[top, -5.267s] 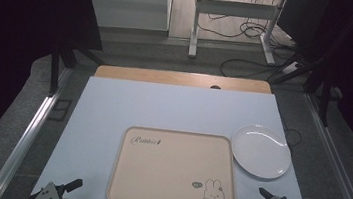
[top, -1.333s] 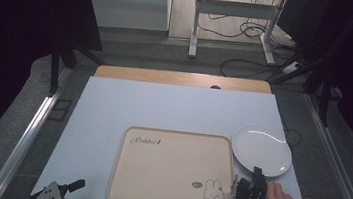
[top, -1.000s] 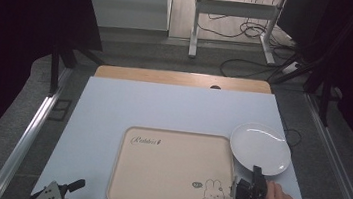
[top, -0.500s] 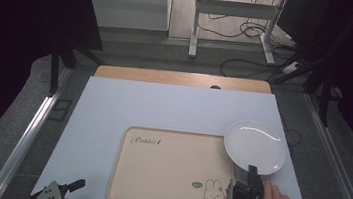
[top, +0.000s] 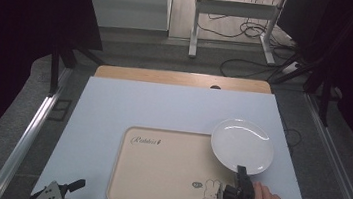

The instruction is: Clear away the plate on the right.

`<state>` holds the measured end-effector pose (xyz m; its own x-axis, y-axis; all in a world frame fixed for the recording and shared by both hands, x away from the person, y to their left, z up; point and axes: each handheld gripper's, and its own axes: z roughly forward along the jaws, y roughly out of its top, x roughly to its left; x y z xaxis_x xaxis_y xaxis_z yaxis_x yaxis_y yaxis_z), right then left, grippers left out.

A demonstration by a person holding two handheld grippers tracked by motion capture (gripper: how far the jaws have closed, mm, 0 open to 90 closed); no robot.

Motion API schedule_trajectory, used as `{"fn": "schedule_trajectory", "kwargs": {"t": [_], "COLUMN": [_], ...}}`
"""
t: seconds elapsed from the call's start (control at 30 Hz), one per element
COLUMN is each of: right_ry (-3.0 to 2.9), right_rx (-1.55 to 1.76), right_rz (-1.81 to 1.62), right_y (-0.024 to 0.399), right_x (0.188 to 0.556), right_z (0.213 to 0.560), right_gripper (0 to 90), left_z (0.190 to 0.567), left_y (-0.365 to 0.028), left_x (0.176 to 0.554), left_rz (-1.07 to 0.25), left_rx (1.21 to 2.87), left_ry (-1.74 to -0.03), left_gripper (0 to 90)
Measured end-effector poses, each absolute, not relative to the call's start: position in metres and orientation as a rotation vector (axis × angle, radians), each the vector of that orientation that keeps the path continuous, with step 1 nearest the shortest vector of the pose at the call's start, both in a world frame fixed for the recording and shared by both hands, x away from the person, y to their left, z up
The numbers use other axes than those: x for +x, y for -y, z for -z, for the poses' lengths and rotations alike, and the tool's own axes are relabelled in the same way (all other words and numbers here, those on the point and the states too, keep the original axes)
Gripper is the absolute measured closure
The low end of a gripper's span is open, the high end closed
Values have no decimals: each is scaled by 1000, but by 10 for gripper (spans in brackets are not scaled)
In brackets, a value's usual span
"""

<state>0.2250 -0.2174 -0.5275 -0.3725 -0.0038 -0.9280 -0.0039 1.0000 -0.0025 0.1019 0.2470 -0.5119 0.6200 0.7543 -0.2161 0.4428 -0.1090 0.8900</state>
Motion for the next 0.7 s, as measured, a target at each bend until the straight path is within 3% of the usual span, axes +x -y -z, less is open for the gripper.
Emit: {"fn": "schedule_trajectory", "kwargs": {"t": [0.7], "right_ry": [-1942], "right_rx": [-156], "right_rz": [-108], "right_y": [175], "right_x": [205], "right_z": [527], "right_gripper": [852], "left_z": [512], "left_y": [-247], "left_x": [102], "left_rz": [-352], "left_rx": [1749], "left_ry": [-979], "left_gripper": [14]}}
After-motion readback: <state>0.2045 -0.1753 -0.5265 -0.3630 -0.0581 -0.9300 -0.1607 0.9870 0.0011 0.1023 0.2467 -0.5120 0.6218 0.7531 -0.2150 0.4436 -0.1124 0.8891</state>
